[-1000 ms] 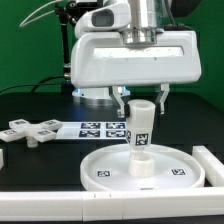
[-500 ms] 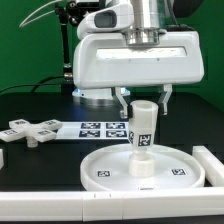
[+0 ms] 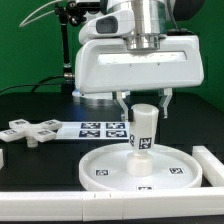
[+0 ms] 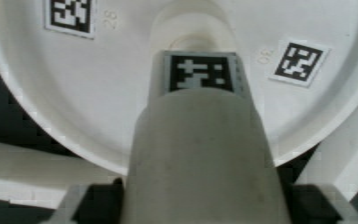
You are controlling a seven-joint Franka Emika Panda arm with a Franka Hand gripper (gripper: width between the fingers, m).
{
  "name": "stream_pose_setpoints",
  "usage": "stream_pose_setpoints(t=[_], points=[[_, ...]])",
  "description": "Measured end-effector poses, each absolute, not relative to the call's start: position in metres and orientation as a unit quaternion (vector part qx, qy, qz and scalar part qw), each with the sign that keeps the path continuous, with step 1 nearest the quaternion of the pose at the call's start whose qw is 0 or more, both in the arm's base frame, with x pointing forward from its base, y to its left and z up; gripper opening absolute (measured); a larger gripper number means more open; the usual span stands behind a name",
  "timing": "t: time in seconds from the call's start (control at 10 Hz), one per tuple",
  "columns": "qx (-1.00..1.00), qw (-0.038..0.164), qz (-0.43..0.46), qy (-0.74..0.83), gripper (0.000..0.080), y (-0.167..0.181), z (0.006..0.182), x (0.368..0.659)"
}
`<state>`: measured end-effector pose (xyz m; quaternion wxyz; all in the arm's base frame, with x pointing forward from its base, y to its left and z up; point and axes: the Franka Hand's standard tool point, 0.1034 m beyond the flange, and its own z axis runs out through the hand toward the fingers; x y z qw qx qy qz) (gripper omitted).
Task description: Assemble round table
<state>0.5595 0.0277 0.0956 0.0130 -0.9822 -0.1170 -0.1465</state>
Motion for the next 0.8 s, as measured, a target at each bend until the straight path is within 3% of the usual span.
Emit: stream_pose_setpoints(t=[0.8], points=[[-0.978, 0.004, -0.172, -0.113, 0.0410, 0.0242, 0.0891, 0.5625]])
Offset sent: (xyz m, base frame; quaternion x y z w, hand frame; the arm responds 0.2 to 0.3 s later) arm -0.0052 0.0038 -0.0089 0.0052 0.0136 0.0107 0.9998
